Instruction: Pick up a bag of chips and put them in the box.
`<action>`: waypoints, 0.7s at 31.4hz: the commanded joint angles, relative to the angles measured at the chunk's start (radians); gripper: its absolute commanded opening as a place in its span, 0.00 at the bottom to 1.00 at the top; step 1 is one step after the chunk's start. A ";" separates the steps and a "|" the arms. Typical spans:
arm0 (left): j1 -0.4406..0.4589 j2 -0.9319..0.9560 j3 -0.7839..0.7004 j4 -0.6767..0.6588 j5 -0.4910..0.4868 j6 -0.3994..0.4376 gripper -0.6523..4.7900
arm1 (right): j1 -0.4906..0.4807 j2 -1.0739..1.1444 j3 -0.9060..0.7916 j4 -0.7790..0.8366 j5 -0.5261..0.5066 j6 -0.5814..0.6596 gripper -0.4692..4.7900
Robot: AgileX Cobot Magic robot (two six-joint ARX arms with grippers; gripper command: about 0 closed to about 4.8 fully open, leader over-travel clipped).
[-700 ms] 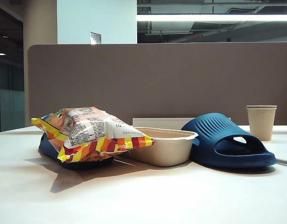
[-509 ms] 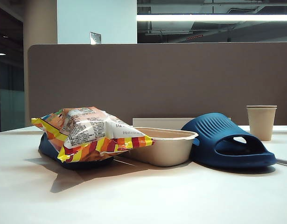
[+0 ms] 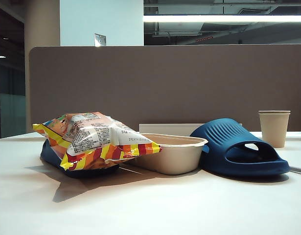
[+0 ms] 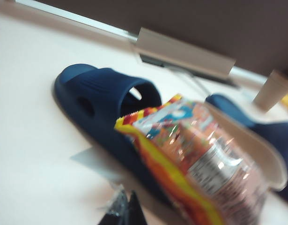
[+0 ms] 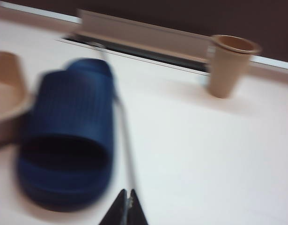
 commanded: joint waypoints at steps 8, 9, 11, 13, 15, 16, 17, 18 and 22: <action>0.000 0.001 0.005 0.130 0.233 -0.095 0.11 | 0.005 0.001 0.004 0.090 -0.384 0.265 0.09; 0.000 0.001 0.005 0.128 0.250 -0.110 0.11 | 0.005 0.001 0.004 0.102 -0.397 0.301 0.09; 0.000 0.001 0.005 0.128 0.291 -0.125 0.11 | 0.005 0.001 0.004 0.122 -0.410 0.364 0.09; 0.000 0.001 0.005 0.128 0.325 -0.129 0.11 | 0.005 0.001 0.005 0.121 -0.412 0.399 0.09; 0.000 0.001 0.005 0.124 0.356 -0.132 0.11 | 0.005 0.001 0.005 0.120 -0.426 0.411 0.09; 0.000 0.001 0.005 0.123 0.372 -0.143 0.11 | 0.005 0.001 0.006 0.120 -0.427 0.428 0.09; 0.000 0.001 0.005 0.122 0.384 -0.153 0.11 | 0.006 0.001 0.007 0.120 -0.428 0.437 0.09; -0.001 0.001 0.006 0.118 0.402 -0.159 0.11 | 0.006 0.001 0.009 0.121 -0.427 0.447 0.08; -0.001 0.001 0.039 0.014 0.407 -0.169 0.11 | 0.006 0.001 0.036 0.112 -0.426 0.447 0.08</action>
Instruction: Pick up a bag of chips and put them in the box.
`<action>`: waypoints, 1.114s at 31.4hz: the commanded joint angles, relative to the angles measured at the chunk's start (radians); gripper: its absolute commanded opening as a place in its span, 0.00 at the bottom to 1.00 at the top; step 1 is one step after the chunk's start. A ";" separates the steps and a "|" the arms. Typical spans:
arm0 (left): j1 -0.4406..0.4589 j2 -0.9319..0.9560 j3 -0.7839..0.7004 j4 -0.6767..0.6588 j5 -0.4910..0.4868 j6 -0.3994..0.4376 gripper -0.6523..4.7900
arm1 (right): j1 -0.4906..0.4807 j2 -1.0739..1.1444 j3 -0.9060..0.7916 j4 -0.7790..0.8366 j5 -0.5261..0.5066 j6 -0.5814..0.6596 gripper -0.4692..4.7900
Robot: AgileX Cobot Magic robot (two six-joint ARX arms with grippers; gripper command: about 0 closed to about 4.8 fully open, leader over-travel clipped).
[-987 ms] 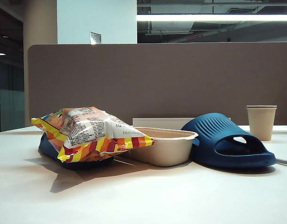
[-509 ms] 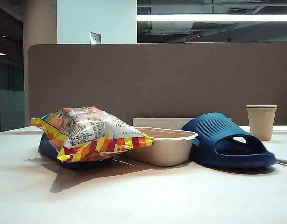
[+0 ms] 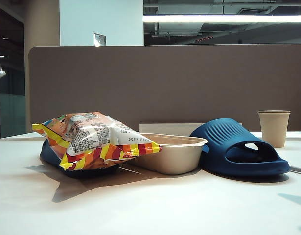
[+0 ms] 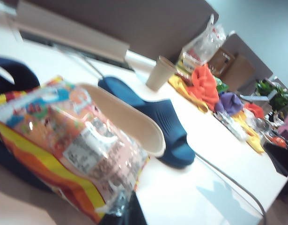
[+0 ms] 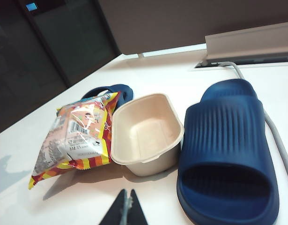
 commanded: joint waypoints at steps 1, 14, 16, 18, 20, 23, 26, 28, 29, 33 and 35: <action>0.000 0.001 0.045 -0.108 0.008 -0.005 0.11 | 0.003 0.000 0.034 0.010 -0.005 0.008 0.08; 0.000 0.093 0.238 -0.280 0.048 0.048 0.11 | 0.005 0.011 0.126 -0.060 0.062 0.034 0.08; 0.000 0.143 0.268 -0.299 0.072 0.074 0.11 | 0.015 0.034 0.146 -0.100 0.062 0.034 0.08; 0.000 0.189 0.291 -0.306 0.091 0.100 0.11 | 0.031 0.064 0.166 -0.116 0.060 0.034 0.08; 0.000 0.243 0.315 -0.306 0.106 0.127 0.11 | 0.056 0.109 0.192 -0.124 0.058 0.033 0.08; 0.000 0.320 0.347 -0.306 0.125 0.161 0.11 | 0.101 0.193 0.240 -0.140 0.058 0.021 0.08; 0.000 0.401 0.383 -0.309 0.139 0.194 0.11 | 0.162 0.300 0.310 -0.160 0.057 -0.025 0.08; 0.000 0.463 0.410 -0.315 0.136 0.210 0.11 | 0.206 0.366 0.353 -0.160 0.058 -0.058 0.08; 0.000 0.495 0.423 -0.317 0.136 0.214 0.11 | 0.235 0.406 0.383 -0.160 0.064 -0.082 0.08; 0.000 0.643 0.486 -0.346 0.137 0.216 0.11 | 0.334 0.549 0.484 -0.164 0.115 -0.151 0.08; 0.000 0.716 0.514 -0.351 0.137 0.219 0.11 | 0.383 0.628 0.535 -0.174 0.156 -0.199 0.08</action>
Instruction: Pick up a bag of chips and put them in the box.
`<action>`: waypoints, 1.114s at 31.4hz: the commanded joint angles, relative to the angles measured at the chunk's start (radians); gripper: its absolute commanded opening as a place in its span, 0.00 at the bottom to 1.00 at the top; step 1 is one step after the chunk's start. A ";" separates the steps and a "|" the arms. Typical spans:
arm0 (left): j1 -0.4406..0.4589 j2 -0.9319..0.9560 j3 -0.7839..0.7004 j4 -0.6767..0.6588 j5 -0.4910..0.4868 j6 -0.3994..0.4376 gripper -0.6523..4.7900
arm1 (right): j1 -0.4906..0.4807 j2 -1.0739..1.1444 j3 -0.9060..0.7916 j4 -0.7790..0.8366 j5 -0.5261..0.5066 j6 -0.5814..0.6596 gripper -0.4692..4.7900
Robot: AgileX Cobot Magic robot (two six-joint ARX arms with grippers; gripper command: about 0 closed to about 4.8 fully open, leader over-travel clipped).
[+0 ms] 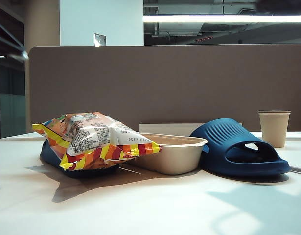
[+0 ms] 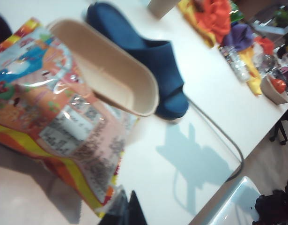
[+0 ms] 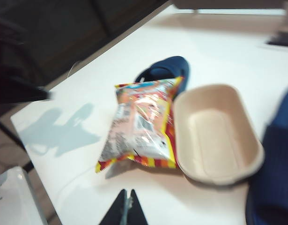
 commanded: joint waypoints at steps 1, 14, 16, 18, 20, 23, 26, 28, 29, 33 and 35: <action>0.000 0.100 0.042 -0.013 0.005 0.013 0.11 | 0.063 0.107 0.068 -0.008 0.069 -0.093 0.08; 0.000 0.474 0.174 -0.012 -0.113 0.158 0.35 | 0.283 0.474 0.212 0.030 0.177 -0.233 0.08; 0.000 0.513 0.182 0.002 -0.152 0.160 0.42 | 0.292 0.493 0.212 0.045 0.189 -0.235 0.08; 0.001 0.537 0.187 0.003 -0.179 0.162 0.60 | 0.298 0.500 0.212 0.053 0.196 -0.241 0.08; 0.001 0.554 0.187 0.016 -0.179 0.161 0.73 | 0.295 0.501 0.212 0.060 0.195 -0.255 0.08; 0.001 0.566 0.187 0.045 -0.175 0.156 0.74 | 0.295 0.501 0.214 0.055 0.195 -0.306 0.08; 0.001 0.565 0.187 0.074 -0.175 0.148 0.74 | 0.296 0.502 0.214 0.052 0.191 -0.351 0.08; 0.003 0.566 0.187 0.081 -0.175 0.146 0.74 | 0.296 0.502 0.214 0.053 0.191 -0.375 0.08; 0.005 0.569 0.187 0.085 -0.175 0.146 0.74 | 0.296 0.502 0.214 0.055 0.191 -0.378 0.08; 0.041 0.600 0.187 0.109 -0.099 0.113 0.79 | 0.295 0.502 0.214 0.058 0.192 -0.389 0.08; 0.081 0.629 0.187 0.133 -0.030 0.079 0.81 | 0.295 0.502 0.214 0.058 0.191 -0.389 0.08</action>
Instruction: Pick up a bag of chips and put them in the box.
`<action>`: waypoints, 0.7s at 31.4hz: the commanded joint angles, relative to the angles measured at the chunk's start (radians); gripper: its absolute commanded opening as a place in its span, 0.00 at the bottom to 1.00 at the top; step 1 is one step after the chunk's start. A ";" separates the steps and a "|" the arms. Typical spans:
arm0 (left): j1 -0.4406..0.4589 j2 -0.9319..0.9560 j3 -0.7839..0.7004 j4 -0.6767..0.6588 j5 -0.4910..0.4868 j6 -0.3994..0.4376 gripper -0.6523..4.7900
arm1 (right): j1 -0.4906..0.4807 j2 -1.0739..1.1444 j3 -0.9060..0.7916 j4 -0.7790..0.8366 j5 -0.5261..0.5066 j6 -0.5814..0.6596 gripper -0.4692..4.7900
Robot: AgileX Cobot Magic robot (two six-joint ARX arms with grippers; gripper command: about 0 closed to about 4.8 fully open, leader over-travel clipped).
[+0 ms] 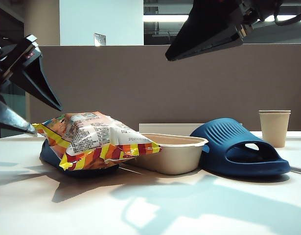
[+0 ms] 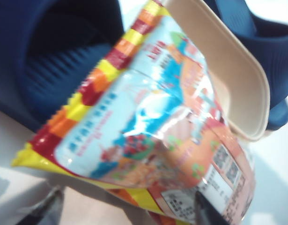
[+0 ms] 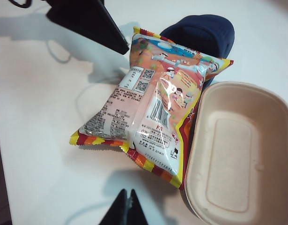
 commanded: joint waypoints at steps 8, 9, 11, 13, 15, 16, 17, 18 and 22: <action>0.135 0.115 0.005 0.073 0.227 -0.070 0.87 | 0.002 -0.003 0.005 0.017 -0.003 -0.006 0.08; 0.134 0.121 0.005 0.082 0.227 -0.080 0.87 | 0.002 -0.003 0.005 0.017 -0.003 -0.006 0.08; 0.134 0.134 0.005 0.109 0.239 -0.098 0.87 | 0.002 -0.003 0.005 0.018 -0.003 -0.006 0.08; 0.134 0.144 0.005 0.146 0.272 -0.126 0.87 | 0.002 -0.003 0.005 0.017 -0.003 -0.006 0.08; 0.134 0.146 0.005 0.171 0.284 -0.146 0.87 | 0.002 -0.003 0.005 0.017 -0.003 -0.006 0.08; 0.134 0.146 0.005 0.180 0.283 -0.150 0.87 | 0.002 -0.003 0.005 0.018 -0.004 -0.006 0.08; 0.134 0.146 0.005 0.187 0.283 -0.150 0.87 | 0.002 -0.002 0.005 0.018 -0.008 -0.006 0.08; 0.134 0.146 0.005 0.191 0.283 -0.151 0.87 | 0.002 -0.001 0.005 0.020 -0.013 -0.006 0.08; 0.126 0.157 0.005 0.202 0.284 -0.162 0.87 | 0.002 0.000 0.005 0.035 -0.037 -0.006 0.08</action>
